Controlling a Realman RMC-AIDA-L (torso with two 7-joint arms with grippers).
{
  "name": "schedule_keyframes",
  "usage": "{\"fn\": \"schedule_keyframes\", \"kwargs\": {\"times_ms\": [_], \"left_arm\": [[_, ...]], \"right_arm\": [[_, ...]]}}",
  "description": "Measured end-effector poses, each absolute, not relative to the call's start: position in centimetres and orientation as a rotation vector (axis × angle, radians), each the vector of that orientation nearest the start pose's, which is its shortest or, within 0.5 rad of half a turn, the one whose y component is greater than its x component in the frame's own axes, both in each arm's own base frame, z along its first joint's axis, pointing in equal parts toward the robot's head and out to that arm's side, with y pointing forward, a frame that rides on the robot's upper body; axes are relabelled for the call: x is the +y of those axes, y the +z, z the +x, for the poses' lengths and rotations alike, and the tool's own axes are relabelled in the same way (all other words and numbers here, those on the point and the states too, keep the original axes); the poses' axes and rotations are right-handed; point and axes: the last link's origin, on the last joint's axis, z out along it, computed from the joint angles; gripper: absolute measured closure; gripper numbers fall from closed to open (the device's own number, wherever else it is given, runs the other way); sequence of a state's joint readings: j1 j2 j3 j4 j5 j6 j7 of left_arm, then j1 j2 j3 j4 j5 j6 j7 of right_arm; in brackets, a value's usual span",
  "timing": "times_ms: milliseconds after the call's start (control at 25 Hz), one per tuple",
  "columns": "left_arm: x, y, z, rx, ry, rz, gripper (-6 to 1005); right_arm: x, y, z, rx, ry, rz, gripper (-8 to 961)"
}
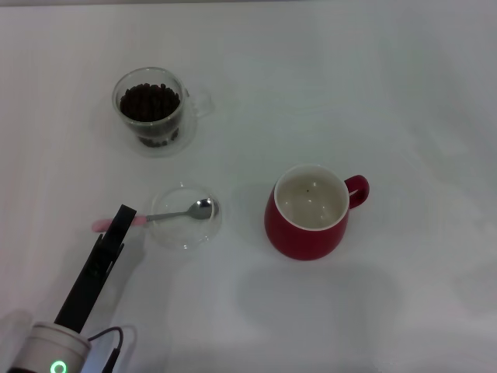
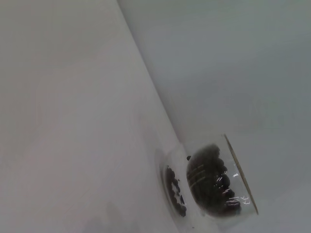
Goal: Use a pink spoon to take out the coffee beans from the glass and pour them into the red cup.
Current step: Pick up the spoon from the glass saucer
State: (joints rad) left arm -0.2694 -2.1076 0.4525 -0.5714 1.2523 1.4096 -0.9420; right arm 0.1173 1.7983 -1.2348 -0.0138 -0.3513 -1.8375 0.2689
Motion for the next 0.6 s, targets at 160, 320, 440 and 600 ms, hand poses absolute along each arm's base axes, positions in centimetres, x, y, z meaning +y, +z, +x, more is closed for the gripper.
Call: {"fn": "schedule_keyframes", "kwargs": {"times_ms": [160,320,440,600], "left_arm": [[17.1,-12.1,-30.4,-1.768,-1.311,-1.333,806],[17.1,-12.0,-30.5,-1.755,-1.308,-1.332,847],[17.3,-11.7,-30.7,-1.723,-1.296,-1.339,877],[17.4,-11.2,-31.0,-1.69,-1.302,-1.353,877]], "right_arm": [[18.9,14.3,39.5,0.072,0.701,-1.564,330],[19.0,14.3,39.5,0.07,0.702,-1.564,330],[19.1,14.2,39.4,0.069,0.704,-1.564,329],[19.1,14.5,39.4,0.065,0.706,-1.538,329]]}}
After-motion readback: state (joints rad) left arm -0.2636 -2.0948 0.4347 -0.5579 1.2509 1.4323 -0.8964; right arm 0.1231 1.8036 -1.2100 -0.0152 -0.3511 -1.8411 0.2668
